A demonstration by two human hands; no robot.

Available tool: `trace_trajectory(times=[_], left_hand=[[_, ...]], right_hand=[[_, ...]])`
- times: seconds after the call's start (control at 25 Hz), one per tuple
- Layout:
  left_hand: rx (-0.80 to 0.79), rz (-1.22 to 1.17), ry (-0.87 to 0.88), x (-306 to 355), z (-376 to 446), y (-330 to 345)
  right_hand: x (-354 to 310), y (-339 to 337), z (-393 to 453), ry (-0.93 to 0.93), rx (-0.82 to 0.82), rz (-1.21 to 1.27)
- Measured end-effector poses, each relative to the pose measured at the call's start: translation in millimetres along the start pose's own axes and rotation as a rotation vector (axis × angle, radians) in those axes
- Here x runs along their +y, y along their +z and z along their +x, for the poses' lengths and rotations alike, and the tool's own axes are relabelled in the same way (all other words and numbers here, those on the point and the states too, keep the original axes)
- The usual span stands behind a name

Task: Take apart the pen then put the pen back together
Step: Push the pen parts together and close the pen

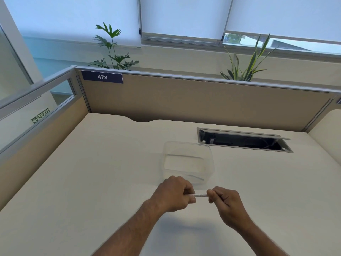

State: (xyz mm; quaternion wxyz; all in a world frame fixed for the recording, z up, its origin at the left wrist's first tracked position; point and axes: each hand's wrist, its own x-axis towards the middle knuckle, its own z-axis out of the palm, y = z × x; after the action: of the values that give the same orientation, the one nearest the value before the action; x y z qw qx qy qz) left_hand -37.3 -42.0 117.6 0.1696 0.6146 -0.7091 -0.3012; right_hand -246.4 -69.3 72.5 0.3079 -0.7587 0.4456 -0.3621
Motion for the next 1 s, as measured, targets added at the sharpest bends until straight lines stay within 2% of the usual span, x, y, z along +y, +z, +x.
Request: trace_trajectory(times=[0.08,0.2,0.56,0.76,0.88,1.0], left_hand=[[-0.176,-0.151,-0.025,-4,1,-7],[-0.248,-0.239,-0.005,-2,-1,-13],[-0.422,-0.395,-0.012,-3,-8,-8],[-0.263,-0.177,0.036,-4,-4,-7],[-0.061,-0.042,0.107,-7,-3,-3],[0.108,0.178,0.203,-6,-2,3]], right_hand=[[-2,-7,1,-0.190,-0.007,-0.160],[0,-20,4,-0.369,-0.068,-0.348],[2,-19,-2,-0.558,-0.078,-0.366],[-6,-4,-12,-0.266,-0.031,-0.091],[-14,3,-14,-0.043,-0.028,0.049],[-17,6,-7,0.264,-0.083,0.266]])
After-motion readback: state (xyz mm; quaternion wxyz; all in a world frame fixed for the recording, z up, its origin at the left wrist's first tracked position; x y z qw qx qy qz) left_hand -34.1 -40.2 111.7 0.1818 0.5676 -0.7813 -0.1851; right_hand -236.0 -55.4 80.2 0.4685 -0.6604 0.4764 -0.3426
